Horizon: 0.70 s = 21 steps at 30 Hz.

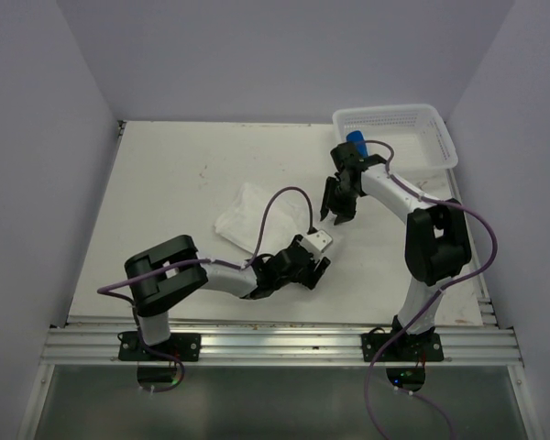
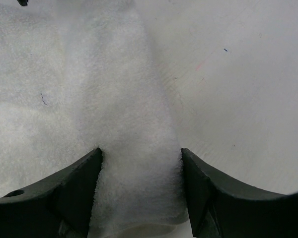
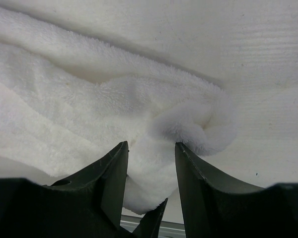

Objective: Roll the towels
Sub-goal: Roll the towel

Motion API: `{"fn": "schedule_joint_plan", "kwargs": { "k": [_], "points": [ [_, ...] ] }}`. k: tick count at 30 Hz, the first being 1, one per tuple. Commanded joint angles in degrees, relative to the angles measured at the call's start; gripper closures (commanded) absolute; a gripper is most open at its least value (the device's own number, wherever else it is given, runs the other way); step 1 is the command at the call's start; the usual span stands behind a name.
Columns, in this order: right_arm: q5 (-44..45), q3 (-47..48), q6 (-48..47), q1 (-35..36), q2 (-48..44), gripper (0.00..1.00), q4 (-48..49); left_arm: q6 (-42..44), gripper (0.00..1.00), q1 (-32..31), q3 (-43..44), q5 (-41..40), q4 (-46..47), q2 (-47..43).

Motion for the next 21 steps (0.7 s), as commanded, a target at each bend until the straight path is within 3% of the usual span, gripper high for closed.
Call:
{"fn": "schedule_joint_plan", "kwargs": {
  "k": [1,21],
  "points": [
    [0.8,3.1,-1.4,0.0,0.6,0.53,-1.8,-4.4,0.33,-0.1,-3.3,2.6,-6.7,-0.3],
    [-2.8,10.2,-5.2,0.1,-4.7,0.52,-5.3,-10.5,0.41,-0.2,-3.2,3.1,-11.2,-0.3]
  ]
}}
